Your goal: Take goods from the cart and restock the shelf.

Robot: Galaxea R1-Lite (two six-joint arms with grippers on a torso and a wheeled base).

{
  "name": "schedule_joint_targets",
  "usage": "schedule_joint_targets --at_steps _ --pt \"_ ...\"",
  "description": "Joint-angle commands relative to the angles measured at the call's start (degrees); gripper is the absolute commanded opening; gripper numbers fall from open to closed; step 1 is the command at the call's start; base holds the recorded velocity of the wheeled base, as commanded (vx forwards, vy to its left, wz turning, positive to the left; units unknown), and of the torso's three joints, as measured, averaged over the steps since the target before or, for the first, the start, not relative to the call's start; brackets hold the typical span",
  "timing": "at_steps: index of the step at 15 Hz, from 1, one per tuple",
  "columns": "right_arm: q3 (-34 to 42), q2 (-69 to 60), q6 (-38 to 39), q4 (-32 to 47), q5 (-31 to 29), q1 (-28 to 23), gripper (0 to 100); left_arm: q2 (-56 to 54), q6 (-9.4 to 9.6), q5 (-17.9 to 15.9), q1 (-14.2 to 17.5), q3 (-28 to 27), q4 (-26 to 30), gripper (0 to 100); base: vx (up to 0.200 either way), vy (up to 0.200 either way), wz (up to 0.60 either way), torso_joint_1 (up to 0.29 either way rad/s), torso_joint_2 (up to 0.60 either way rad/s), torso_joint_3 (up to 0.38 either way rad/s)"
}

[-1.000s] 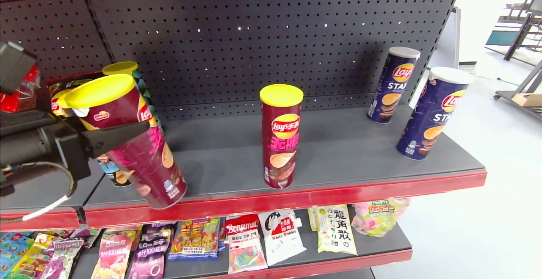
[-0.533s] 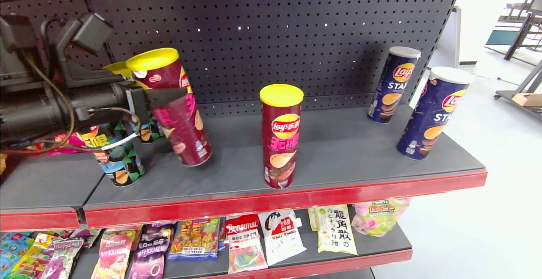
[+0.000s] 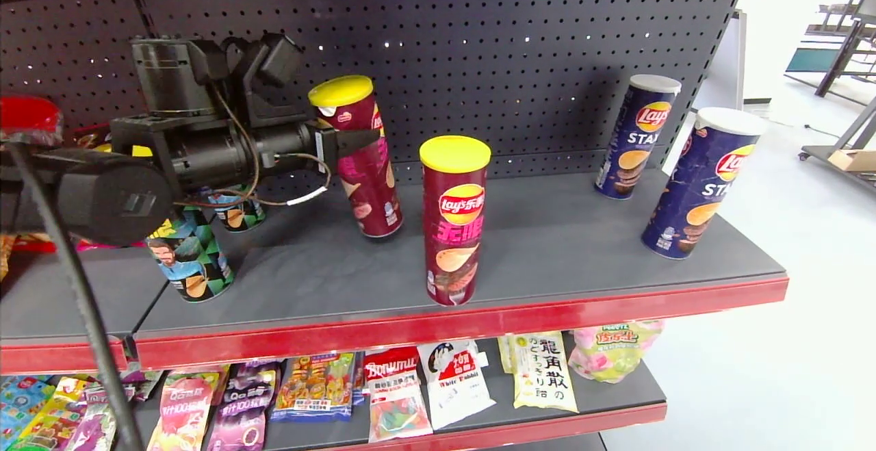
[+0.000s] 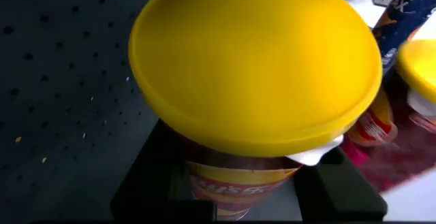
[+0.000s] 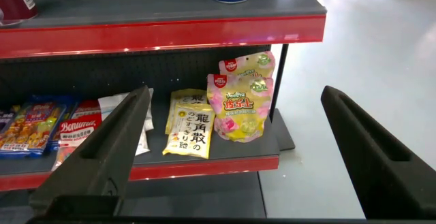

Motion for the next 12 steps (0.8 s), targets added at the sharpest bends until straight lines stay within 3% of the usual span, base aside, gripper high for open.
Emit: schedule_joint_targets --at_steps 1,5,12 --pt "0.0 -0.03 -0.02 -0.01 0.04 0.01 100 6.06 0.09 0.01 -1.0 -4.41 -1.0 0 0.0 0.0 0.0 0.0 0.0 0.0" --pt "0.0 -0.03 -0.02 -0.01 0.04 0.01 100 9.67 1.32 -0.07 -3.03 -8.54 -1.0 0 0.0 0.0 0.0 0.0 0.0 0.0" --pt "0.0 -0.03 -0.02 -0.01 0.04 0.01 100 14.41 1.4 -0.43 -5.05 -14.69 -0.91 0 0.0 0.0 0.0 0.0 0.0 0.0"
